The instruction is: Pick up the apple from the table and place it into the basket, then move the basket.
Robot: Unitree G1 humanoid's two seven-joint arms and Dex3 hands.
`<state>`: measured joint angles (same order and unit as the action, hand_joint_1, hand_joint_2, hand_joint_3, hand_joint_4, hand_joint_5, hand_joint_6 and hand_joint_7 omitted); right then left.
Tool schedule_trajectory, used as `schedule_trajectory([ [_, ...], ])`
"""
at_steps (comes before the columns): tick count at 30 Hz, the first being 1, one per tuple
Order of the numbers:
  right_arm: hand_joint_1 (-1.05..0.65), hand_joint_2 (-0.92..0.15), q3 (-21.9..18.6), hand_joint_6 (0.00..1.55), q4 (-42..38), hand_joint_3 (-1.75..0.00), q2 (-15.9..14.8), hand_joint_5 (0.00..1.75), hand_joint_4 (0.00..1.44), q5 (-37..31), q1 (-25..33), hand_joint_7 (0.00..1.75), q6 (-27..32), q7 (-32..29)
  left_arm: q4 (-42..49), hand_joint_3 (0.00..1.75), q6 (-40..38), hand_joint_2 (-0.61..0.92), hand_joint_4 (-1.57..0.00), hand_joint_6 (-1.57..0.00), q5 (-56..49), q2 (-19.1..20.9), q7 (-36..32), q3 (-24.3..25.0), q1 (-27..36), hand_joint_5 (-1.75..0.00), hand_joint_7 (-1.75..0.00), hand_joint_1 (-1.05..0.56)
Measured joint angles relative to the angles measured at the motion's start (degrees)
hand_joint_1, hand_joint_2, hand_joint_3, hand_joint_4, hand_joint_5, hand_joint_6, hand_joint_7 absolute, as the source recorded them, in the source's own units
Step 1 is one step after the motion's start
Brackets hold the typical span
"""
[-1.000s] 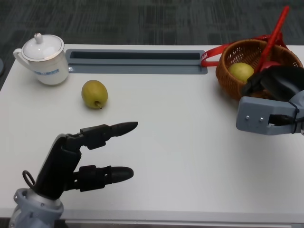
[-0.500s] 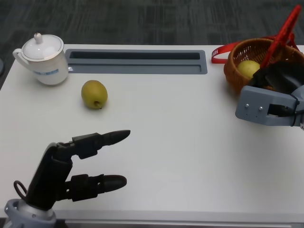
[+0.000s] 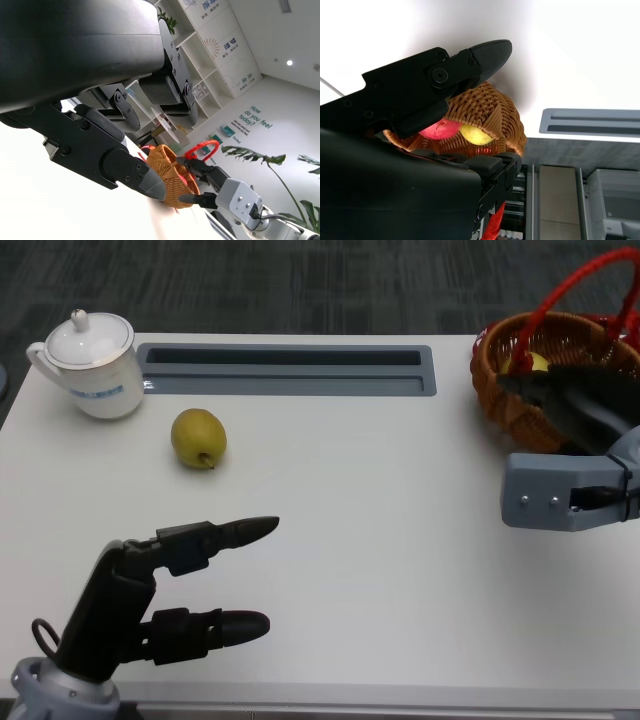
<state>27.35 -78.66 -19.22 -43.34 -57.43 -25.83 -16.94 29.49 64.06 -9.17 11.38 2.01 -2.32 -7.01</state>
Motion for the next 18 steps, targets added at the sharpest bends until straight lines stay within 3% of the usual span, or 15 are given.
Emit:
schedule_trajectory([
  [7, -0.88, -0.86, -3.3, 0.3, 1.8, -0.01, -4.6, 0.02, 0.19, 4.4, 2.8, 0.02, -7.4, 1.0, 0.8, 0.0, 0.4, 0.72, -0.89, -0.83, 2.3, -0.3, 1.5, -0.8, -1.2, 0.0, 0.0, -0.39],
  [14, -0.84, -0.91, -3.7, 0.35, 6.2, -0.02, -9.0, 0.03, 0.27, 4.6, 7.8, 0.02, -17.8, -5.6, 1.1, 0.0, 0.9, 0.72, -0.9, -0.84, 2.6, -0.4, 1.8, -0.9, -1.2, -0.01, 0.0, -0.4],
  [18, -0.79, -0.88, -4.1, 0.4, 11.2, 0.0, -10.3, 0.03, 0.35, 4.7, 12.5, 0.02, -24.7, -8.6, 1.1, 0.0, 1.4, 0.72, -0.9, -0.84, 3.0, -0.4, 2.0, -0.8, -1.3, 0.0, 0.0, -0.41],
])
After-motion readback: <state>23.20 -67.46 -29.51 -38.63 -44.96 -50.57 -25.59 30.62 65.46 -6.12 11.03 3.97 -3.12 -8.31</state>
